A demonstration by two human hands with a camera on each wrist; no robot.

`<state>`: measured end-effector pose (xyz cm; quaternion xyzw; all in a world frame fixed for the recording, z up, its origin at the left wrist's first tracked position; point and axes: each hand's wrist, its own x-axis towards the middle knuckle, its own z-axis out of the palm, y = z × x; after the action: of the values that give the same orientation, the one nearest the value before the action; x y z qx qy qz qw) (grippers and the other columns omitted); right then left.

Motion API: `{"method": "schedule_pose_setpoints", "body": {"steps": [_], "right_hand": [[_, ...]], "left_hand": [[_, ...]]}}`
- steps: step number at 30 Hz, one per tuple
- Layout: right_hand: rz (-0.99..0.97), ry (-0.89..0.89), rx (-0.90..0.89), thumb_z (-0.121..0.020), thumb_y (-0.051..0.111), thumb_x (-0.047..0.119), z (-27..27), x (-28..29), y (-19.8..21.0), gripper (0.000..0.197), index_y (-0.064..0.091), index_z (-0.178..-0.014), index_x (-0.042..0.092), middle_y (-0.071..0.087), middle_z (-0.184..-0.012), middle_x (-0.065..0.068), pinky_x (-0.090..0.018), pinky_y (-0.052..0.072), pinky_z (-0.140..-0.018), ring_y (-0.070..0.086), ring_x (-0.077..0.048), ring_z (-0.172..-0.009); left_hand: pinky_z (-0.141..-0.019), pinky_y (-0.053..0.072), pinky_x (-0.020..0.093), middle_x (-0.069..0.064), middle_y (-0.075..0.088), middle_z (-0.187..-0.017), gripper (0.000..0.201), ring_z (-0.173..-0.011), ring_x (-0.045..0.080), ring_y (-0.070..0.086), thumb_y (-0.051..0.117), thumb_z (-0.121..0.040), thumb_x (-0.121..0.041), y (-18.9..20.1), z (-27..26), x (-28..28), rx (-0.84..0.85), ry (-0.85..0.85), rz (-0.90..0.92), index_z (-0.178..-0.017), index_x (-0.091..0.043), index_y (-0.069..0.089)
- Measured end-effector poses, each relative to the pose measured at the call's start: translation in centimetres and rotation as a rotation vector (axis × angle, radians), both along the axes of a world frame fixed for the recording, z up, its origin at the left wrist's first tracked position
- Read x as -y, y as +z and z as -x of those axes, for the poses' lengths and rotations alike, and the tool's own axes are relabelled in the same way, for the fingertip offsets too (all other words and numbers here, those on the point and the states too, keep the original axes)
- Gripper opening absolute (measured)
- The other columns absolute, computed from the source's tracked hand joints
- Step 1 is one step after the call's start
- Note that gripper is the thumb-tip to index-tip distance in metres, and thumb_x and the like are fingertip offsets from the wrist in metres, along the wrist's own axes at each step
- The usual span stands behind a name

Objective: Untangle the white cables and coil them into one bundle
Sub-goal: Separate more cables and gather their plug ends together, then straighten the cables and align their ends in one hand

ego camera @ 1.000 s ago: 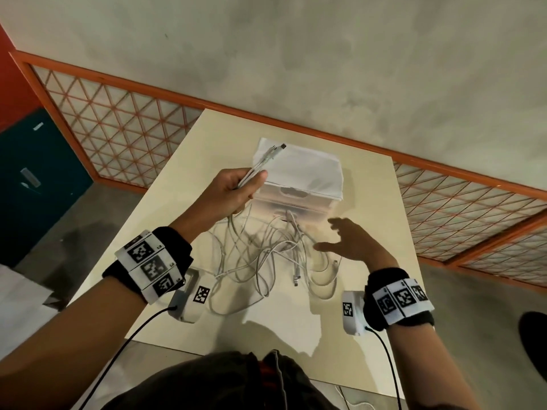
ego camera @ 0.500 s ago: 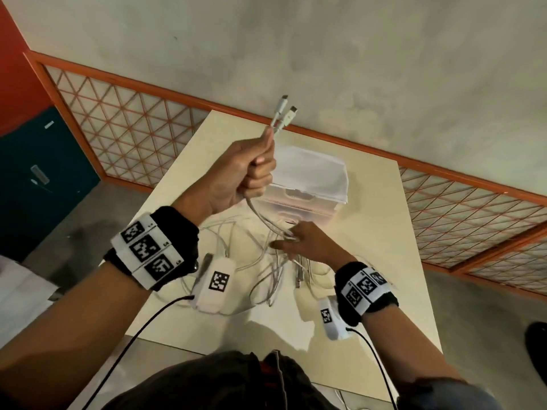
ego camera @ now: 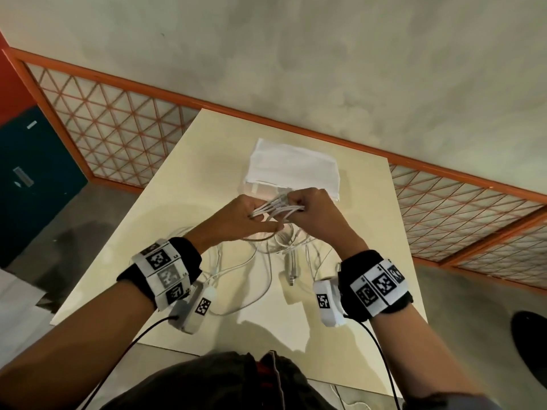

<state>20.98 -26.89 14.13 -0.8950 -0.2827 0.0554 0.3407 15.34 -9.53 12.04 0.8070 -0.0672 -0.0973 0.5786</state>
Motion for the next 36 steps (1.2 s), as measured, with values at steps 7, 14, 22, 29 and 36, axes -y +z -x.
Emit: {"method": "schedule_pose_setpoints", "body": {"steps": [7, 14, 22, 29, 36], "right_hand": [[-0.048, -0.116, 0.141, -0.075, 0.062, 0.009, 0.2, 0.1, -0.5, 0.043, 0.029, -0.053, 0.026, 0.035, -0.048, 0.004, -0.034, 0.030, -0.053, 0.031, -0.016, -0.051], [-0.161, -0.036, -0.134, -0.088, 0.066, 0.027, 0.3, 2.0, -0.8, 0.026, 0.056, -0.067, 0.017, 0.053, -0.047, 0.009, -0.016, 0.041, -0.052, 0.049, -0.006, -0.044], [0.123, -0.114, -0.407, -0.087, 0.068, 0.023, -1.0, 6.8, -6.8, 0.018, 0.058, -0.073, 0.017, 0.063, -0.067, -0.004, -0.023, 0.044, -0.058, 0.059, -0.005, -0.056], [0.395, -0.074, -0.471, -0.095, 0.056, 0.026, -1.4, 9.8, -7.2, 0.021, 0.058, -0.078, 0.013, 0.066, -0.067, 0.004, -0.022, 0.042, -0.067, 0.057, -0.010, -0.067], [0.447, -0.055, -0.379, -0.093, 0.058, 0.033, -0.7, 8.1, -4.4, 0.034, 0.052, -0.063, 0.017, 0.055, -0.049, 0.003, -0.021, 0.041, -0.054, 0.052, -0.008, -0.041]], "left_hand": [[-0.045, 0.022, 0.022, -0.012, 0.032, -0.043, 0.028, -0.041, 0.008, 0.026, 0.074, -0.081, -0.028, -0.6, -0.6, 1.3, 0.023, 0.097, 0.035, -0.079, -0.001, 0.065], [-0.044, 0.022, 0.019, 0.001, 0.039, -0.052, 0.019, -0.044, 0.013, 0.029, 0.056, -0.095, -0.021, 1.3, -1.1, -0.9, 0.263, 0.261, 0.130, -0.077, -0.017, 0.061], [-0.039, 0.023, 0.012, -0.012, 0.033, -0.037, 0.022, -0.034, 0.003, 0.027, 0.052, -0.097, -0.026, -0.5, -2.0, -4.4, 0.317, 0.670, 0.198, -0.078, -0.020, 0.059], [-0.066, 0.036, 0.027, 0.008, 0.057, -0.061, 0.024, -0.060, 0.011, 0.049, 0.064, -0.089, -0.026, -3.6, -2.1, -6.8, 0.220, 0.918, 0.039, -0.085, -0.003, 0.069], [-0.070, 0.043, 0.027, 0.012, 0.070, -0.077, 0.025, -0.076, 0.016, 0.067, 0.076, -0.079, -0.023, -3.6, -1.2, -5.9, -0.036, 0.770, 0.012, -0.086, 0.000, 0.071]]}}
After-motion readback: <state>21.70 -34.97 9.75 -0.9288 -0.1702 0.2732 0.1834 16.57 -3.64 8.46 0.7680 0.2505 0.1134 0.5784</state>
